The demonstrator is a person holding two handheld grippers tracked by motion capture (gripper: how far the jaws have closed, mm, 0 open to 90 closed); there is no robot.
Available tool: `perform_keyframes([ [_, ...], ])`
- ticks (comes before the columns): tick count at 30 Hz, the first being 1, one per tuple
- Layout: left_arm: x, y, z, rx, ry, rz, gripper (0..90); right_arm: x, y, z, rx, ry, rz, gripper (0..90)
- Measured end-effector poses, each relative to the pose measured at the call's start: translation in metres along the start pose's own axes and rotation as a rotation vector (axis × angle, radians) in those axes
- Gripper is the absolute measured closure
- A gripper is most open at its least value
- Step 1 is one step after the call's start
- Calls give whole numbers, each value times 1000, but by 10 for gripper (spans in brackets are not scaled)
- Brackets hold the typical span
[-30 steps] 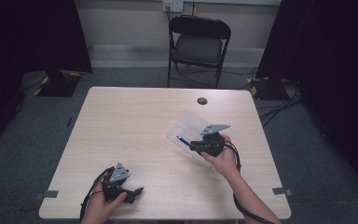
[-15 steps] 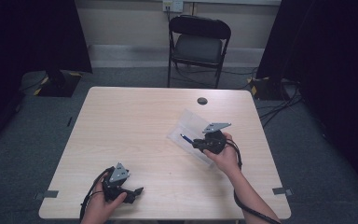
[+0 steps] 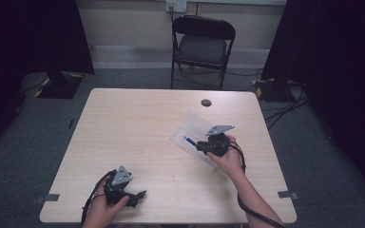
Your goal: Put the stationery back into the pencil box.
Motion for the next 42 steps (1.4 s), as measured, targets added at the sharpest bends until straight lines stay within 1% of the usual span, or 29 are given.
perform_keyframes([
  [1,0,0,0,1,0,-2,108,1,-1,1,-5,-3,-1,798],
  [5,0,0,0,1,0,-1,108,3,-2,2,-2,-8,-4,798],
  [12,0,0,0,1,0,-1,109,6,-4,2,-4,-7,-14,798],
  [18,0,0,0,0,-1,2,108,9,-6,3,-15,-13,-20,798],
  [21,0,0,0,2,0,-2,108,9,-8,5,-8,-21,-22,798],
  [29,0,0,0,1,0,-1,108,11,-13,7,4,-14,-25,798],
  [35,0,0,0,2,0,-1,108,13,-15,7,5,-7,-34,798],
  [42,0,0,0,1,0,-2,108,15,-16,8,-1,-14,-39,798],
])
Point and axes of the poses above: each handheld gripper's, and its own axes: x roughly forward along the jaws, y roughly out of its top, z roughly to its right, the point moved 6 cm from there along x, roughly forward along the jaws, and after that the axes turned 10 degrees about x, right-handed, at the moved point
